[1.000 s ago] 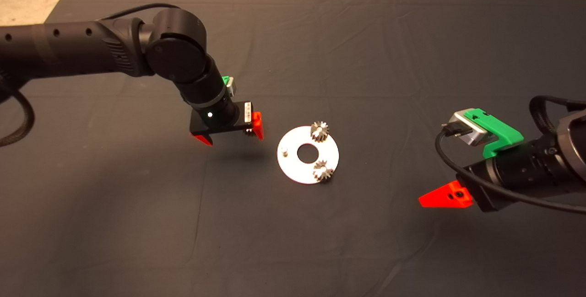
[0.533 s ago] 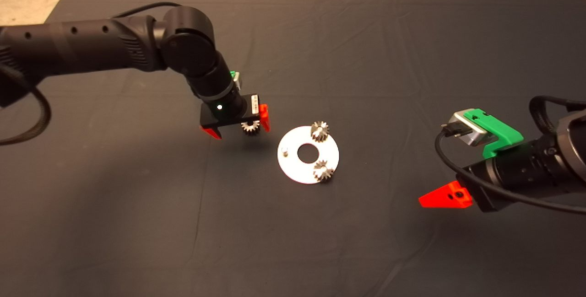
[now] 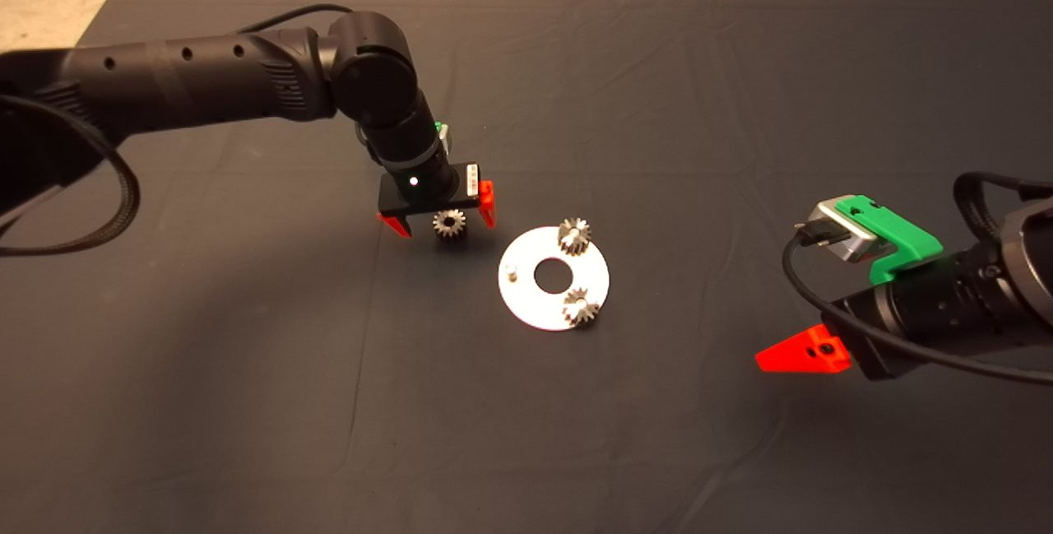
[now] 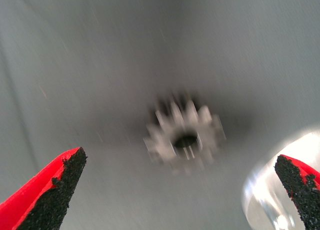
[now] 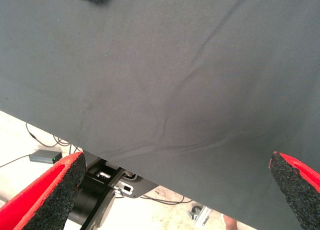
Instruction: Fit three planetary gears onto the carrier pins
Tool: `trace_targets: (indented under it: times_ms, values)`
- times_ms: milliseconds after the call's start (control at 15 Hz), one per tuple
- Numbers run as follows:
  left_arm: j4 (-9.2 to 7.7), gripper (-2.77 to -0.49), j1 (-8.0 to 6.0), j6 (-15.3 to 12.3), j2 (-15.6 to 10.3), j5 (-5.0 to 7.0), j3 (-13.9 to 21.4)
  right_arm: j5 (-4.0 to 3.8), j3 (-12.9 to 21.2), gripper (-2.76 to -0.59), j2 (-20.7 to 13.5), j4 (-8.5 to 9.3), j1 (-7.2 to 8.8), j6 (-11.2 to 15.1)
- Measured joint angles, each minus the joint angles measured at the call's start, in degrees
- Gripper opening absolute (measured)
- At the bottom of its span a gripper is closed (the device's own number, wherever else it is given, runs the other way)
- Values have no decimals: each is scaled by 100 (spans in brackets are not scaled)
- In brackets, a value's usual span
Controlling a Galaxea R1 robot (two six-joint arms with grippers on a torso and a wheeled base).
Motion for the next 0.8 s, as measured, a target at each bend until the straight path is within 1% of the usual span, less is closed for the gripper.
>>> trace_targets:
  times_ms: [67,200,333,467,600,733,800]
  values:
    - [2,-51,11,63,32,7,-97,0,0,-62,0,0,0,0]
    - [0,-51,31,121,32,23,-107,-2,0,-62,2,0,0,0]
    - [-4,-51,44,259,32,22,-131,-32,0,-62,0,1,0,0]
    - [-4,-51,44,276,32,26,-148,-41,0,-62,0,0,0,0]
    - [-4,-58,46,278,46,53,-156,-45,0,-62,2,0,0,0]
    - [-22,-59,52,293,77,146,-159,-59,0,-62,2,1,0,0]
    - [-22,-59,81,326,79,158,-159,-61,0,-62,5,1,0,0]
